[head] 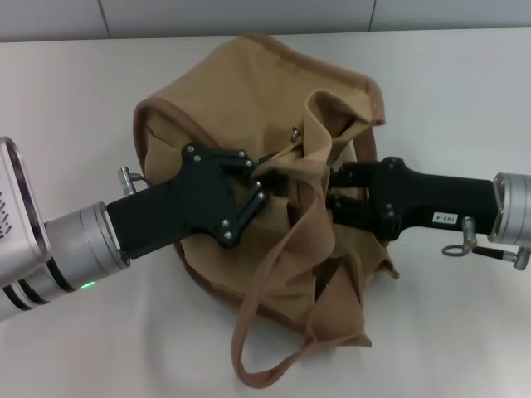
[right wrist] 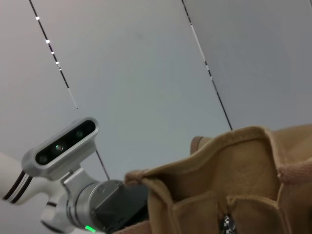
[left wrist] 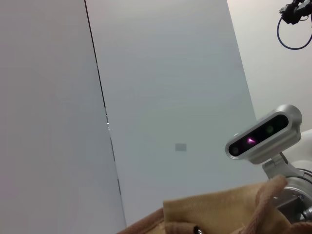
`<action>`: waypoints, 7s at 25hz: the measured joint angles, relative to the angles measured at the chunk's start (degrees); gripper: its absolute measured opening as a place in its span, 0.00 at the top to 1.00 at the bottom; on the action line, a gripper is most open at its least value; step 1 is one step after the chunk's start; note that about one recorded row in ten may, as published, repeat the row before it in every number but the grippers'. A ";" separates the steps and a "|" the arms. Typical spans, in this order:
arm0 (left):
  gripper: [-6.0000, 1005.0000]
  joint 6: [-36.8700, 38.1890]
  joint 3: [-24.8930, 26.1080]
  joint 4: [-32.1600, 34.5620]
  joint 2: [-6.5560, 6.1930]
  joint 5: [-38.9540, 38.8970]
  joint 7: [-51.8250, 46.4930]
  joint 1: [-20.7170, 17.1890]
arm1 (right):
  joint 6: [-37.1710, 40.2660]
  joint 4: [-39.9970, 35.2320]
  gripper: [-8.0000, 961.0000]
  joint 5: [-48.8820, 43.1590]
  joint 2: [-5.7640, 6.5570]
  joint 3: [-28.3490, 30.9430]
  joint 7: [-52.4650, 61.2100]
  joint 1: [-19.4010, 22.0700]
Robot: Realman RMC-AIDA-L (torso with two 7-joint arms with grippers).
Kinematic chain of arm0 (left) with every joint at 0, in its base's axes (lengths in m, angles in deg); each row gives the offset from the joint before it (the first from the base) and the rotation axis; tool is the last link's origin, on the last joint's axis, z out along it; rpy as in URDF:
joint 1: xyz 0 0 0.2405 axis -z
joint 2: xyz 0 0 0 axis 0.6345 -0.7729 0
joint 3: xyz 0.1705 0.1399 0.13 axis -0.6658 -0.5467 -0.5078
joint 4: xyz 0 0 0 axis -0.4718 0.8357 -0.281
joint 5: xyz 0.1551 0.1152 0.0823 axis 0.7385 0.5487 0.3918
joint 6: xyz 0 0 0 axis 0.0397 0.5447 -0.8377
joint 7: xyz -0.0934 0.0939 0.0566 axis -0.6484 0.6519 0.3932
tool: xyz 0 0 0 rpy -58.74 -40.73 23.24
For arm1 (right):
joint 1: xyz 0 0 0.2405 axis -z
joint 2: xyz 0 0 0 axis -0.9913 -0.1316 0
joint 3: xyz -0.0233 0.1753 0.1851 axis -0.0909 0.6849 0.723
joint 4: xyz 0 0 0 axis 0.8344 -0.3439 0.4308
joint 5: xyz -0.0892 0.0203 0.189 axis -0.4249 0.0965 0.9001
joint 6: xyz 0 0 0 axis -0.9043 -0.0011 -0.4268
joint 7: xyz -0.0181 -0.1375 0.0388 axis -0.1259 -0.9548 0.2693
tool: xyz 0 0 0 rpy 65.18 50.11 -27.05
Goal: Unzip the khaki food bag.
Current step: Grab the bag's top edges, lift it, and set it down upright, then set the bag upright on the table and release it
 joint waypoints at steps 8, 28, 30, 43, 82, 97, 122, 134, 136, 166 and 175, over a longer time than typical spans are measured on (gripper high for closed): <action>0.94 0.32 -0.06 -0.57 0.02 0.25 0.03 -0.06 | 0.47 0.22 0.62 0.44 -0.17 -3.81 -1.05 -0.62; 0.94 1.37 -0.04 -0.70 0.00 0.09 0.03 -0.78 | 1.56 0.35 0.99 0.52 -0.23 -3.29 -1.99 0.44; 0.94 1.71 -0.04 -0.70 0.01 -0.10 0.03 -0.90 | 1.55 0.35 0.99 0.52 -0.22 -3.29 -1.99 0.53; 0.94 3.42 0.77 -0.70 0.01 -2.17 0.02 -1.66 | 1.44 0.34 0.99 0.23 0.05 -3.30 -1.77 1.47; 0.94 5.10 8.31 -5.18 0.01 -15.95 -5.29 -4.46 | 1.37 -0.28 0.94 -6.60 1.90 -3.46 -0.65 7.10; 0.93 5.00 8.93 -5.17 0.01 -16.09 -6.10 -5.31 | 2.41 -1.23 0.90 -6.26 2.13 0.05 -0.87 8.85; 0.91 2.97 9.66 -5.17 0.01 -15.98 -6.73 -5.85 | -1.76 6.18 0.61 -6.15 -0.22 19.04 -29.52 10.64; 0.91 2.43 9.63 -5.18 0.01 -15.98 -6.83 -5.43 | -3.29 8.78 0.68 -6.17 -0.40 18.88 -32.15 8.08; 0.90 2.35 9.63 -5.18 0.01 -15.99 -6.83 -5.38 | -3.30 9.47 0.79 -6.15 -0.40 19.43 -32.97 8.03; 0.89 2.31 -4.17 -2.55 -0.44 -13.17 -8.62 -11.43 | -10.16 6.97 0.97 -5.25 0.04 29.61 -10.65 -3.11; 0.79 1.10 -3.13 -2.10 -0.65 -13.59 -9.87 -13.04 | -10.01 6.93 0.97 -3.07 0.02 29.45 -9.90 -3.69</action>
